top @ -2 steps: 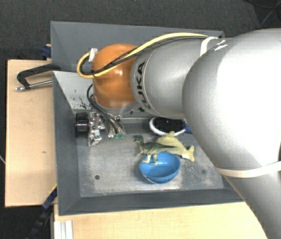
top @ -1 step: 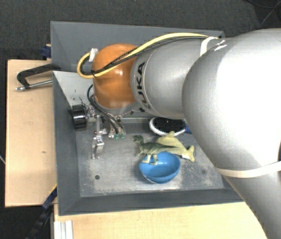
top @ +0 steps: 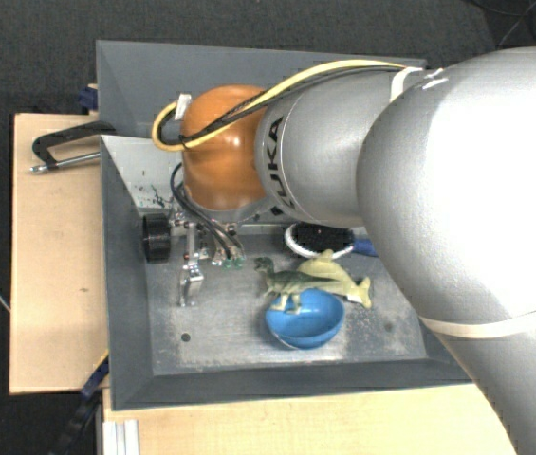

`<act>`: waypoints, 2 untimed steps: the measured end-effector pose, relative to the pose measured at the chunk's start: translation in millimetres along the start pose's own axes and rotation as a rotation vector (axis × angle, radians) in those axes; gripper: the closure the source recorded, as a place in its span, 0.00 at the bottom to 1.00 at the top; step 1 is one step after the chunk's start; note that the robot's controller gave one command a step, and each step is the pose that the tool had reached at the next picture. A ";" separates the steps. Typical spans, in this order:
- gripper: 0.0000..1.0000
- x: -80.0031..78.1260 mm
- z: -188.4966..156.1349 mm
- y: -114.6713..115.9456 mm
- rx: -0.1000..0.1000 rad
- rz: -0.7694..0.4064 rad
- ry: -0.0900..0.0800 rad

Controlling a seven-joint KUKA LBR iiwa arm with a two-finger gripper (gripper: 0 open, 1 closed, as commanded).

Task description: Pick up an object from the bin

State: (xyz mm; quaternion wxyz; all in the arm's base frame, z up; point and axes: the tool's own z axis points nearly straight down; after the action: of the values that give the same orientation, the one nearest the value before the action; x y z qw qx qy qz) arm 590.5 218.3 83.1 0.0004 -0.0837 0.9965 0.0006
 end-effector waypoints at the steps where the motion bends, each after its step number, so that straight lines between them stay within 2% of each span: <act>1: 0.00 16.3 -5.1 4.8 0.011 -0.241 -0.007; 2: 0.00 -0.1 -24.3 2.3 0.000 -0.391 -0.008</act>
Offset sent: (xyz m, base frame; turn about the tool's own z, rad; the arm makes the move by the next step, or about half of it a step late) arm -0.0225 0.0076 0.0007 -0.2487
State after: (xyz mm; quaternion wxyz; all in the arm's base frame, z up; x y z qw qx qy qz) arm 590.3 220.5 107.4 0.0044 -0.2758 0.9612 0.0007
